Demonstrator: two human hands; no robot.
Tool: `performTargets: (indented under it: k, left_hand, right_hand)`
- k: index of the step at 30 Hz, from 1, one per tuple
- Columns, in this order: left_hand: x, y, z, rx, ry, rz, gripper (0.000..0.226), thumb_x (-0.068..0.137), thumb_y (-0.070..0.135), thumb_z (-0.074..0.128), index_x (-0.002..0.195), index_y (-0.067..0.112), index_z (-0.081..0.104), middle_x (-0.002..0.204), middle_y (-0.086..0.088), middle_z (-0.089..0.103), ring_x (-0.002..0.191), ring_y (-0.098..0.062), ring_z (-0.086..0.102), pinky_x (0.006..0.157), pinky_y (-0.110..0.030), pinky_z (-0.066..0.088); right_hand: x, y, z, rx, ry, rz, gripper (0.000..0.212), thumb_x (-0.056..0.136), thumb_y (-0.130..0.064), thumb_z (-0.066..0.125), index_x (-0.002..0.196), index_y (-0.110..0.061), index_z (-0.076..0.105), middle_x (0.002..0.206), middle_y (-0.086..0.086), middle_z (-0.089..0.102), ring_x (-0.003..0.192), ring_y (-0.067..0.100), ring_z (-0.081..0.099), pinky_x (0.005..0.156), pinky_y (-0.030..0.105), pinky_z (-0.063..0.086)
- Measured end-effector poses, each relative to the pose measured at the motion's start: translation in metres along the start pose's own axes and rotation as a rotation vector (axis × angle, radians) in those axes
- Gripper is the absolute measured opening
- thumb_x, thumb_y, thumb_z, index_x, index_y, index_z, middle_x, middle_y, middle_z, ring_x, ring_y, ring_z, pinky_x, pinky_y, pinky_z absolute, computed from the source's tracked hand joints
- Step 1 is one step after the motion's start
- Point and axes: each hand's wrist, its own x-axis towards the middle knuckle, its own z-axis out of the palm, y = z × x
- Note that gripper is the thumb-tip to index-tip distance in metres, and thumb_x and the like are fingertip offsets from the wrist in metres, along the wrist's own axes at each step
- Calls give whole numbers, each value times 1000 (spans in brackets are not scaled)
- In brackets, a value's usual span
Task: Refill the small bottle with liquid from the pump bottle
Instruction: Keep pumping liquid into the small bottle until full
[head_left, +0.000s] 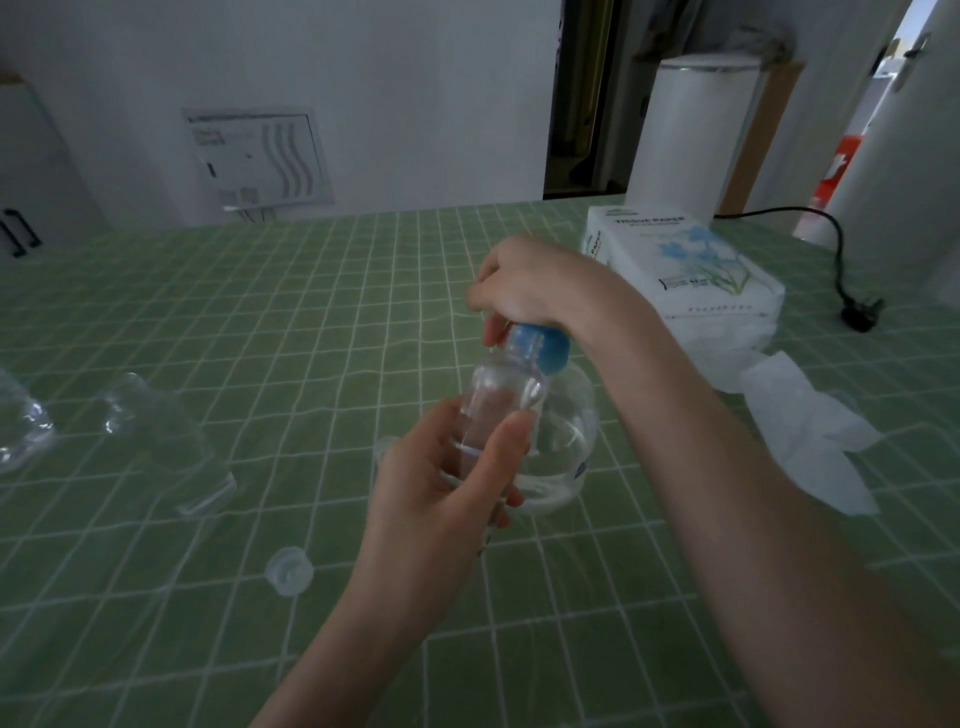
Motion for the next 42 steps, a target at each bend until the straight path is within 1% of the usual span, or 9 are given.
performTargets:
  k: [6,11,15,19,24,28,35,39,42]
  left_hand:
    - [0,-1,-1,9,-9,3,18,74,44,62,81,29,68,71,1,71,52,-5,61,46,-18,47]
    - [0,0,-1,5,-13,16,28,66,57,57,83,37,68,74,1,71,52,-6,61,47,-20,49]
    - [1,1,-1,9,1,13,22,70,48,65,79,28,68,65,2,69,50,-6,60,45,-18,46]
    - [2,1,-1,8,2,-1,22,72,45,59,80,27,68,67,0,70,50,-7,60,45,-19,47]
    - [0,0,0,5,8,-7,23,69,46,63,79,26,69,70,-2,71,49,-6,61,45,-18,47]
    - [1,0,0,14,-7,-10,18,72,45,60,83,32,67,73,0,71,52,-7,61,46,-19,48]
    - [1,2,1,-6,5,14,31,66,56,58,84,32,68,73,-5,71,50,-8,61,44,-20,45]
    - [1,2,0,9,-2,14,27,68,53,58,84,33,67,74,-3,71,52,-7,61,44,-20,47]
    - [1,1,0,4,-7,5,26,68,54,65,81,32,67,71,-1,71,50,-6,61,44,-19,46]
  right_hand:
    - [0,0,0,7,9,-13,30,97,-20,49,121,-4,59,109,12,70,100,26,67,85,33,49]
    - [0,-3,-7,-5,31,-33,31,95,-23,50,117,-4,62,103,12,73,94,25,69,64,27,44]
    - [1,-3,-5,-3,24,-36,29,96,-24,50,115,-5,62,102,12,72,95,25,69,69,28,46]
    - [3,-1,-3,8,27,-30,30,97,-22,49,117,-4,61,104,12,71,95,24,69,72,28,47]
    - [2,3,3,21,-2,-10,31,96,-19,47,119,-2,59,108,14,70,100,27,67,91,34,49]
    - [1,1,0,24,16,-17,31,96,-20,48,122,-4,57,109,13,68,99,26,66,85,34,49]
    - [-2,-5,-6,-11,41,-13,30,97,-20,48,118,-5,61,106,11,72,98,23,67,60,24,41]
    - [-1,-5,-5,-14,24,-3,30,96,-20,50,120,-4,61,107,10,71,91,20,64,59,23,39]
    - [-1,-3,-3,-3,12,6,32,96,-21,51,121,-4,60,108,11,70,99,24,66,70,30,45]
